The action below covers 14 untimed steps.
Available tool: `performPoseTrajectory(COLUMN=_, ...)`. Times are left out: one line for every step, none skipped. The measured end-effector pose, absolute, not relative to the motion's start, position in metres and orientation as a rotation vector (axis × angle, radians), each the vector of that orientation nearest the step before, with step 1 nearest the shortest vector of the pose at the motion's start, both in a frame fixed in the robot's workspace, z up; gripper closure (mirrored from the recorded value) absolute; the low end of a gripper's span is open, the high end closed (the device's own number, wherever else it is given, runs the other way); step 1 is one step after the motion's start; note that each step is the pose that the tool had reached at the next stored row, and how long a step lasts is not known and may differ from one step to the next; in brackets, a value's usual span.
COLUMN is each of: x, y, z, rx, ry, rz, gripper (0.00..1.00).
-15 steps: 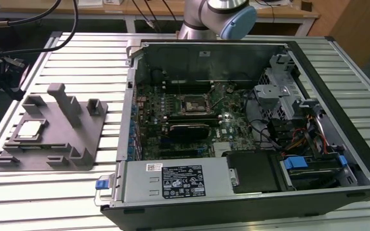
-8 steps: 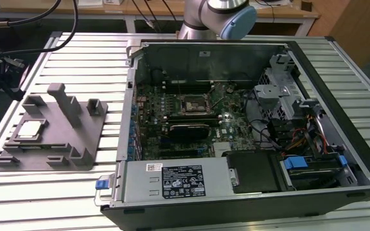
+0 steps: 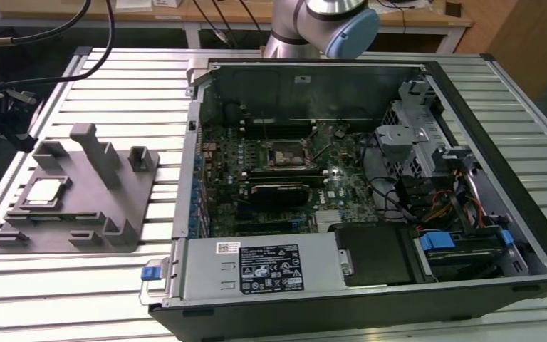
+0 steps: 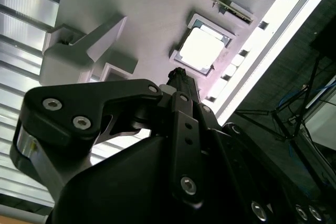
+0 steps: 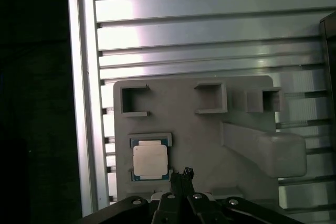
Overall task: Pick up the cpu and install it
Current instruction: 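Pick up the cpu and move it towards the insertion slot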
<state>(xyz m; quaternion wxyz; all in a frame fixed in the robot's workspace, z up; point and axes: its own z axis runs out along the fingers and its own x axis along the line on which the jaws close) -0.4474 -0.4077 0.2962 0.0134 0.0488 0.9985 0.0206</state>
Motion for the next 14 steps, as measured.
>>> performPoseTrajectory(x=-0.448, y=-0.408, z=0.295, rx=0.152, ry=3.110, rz=0.064, gripper=0.89)
performPoseTrajectory(x=-0.449, y=-0.408, z=0.295, rx=0.152, ry=3.110, rz=0.064, gripper=0.89)
performPoseTrajectory(x=-0.450, y=-0.408, z=0.294, rx=0.152, ry=3.110, rz=0.064, gripper=0.89)
performPoseTrajectory(x=-0.451, y=-0.409, z=0.293, rx=0.152, ry=3.110, rz=0.064, gripper=0.89)
performPoseTrajectory(x=-0.452, y=-0.409, z=0.292, rx=0.152, ry=3.110, rz=0.064, gripper=0.89)
performPoseTrajectory(x=-0.453, y=-0.409, z=0.291, rx=0.152, ry=3.110, rz=0.064, gripper=0.89)
performPoseTrajectory(x=-0.455, y=-0.409, z=0.291, rx=0.152, ry=3.110, rz=0.064, gripper=0.89)
performPoseTrajectory(x=-0.456, y=-0.409, z=0.290, rx=0.152, ry=3.110, rz=0.064, gripper=0.89)
performPoseTrajectory(x=-0.458, y=-0.409, z=0.289, rx=0.152, ry=3.111, rz=0.064, gripper=0.89)
performPoseTrajectory(x=-0.459, y=-0.409, z=0.287, rx=0.152, ry=3.111, rz=0.064, gripper=0.89)
performPoseTrajectory(x=-0.460, y=-0.409, z=0.286, rx=0.152, ry=3.110, rz=0.064, gripper=0.89)
performPoseTrajectory(x=-0.461, y=-0.409, z=0.284, rx=0.152, ry=3.110, rz=0.064, gripper=0.89)
performPoseTrajectory(x=-0.462, y=-0.409, z=0.282, rx=0.152, ry=3.110, rz=0.064, gripper=0.89)
performPoseTrajectory(x=-0.463, y=-0.409, z=0.281, rx=0.152, ry=3.110, rz=0.064, gripper=0.89)
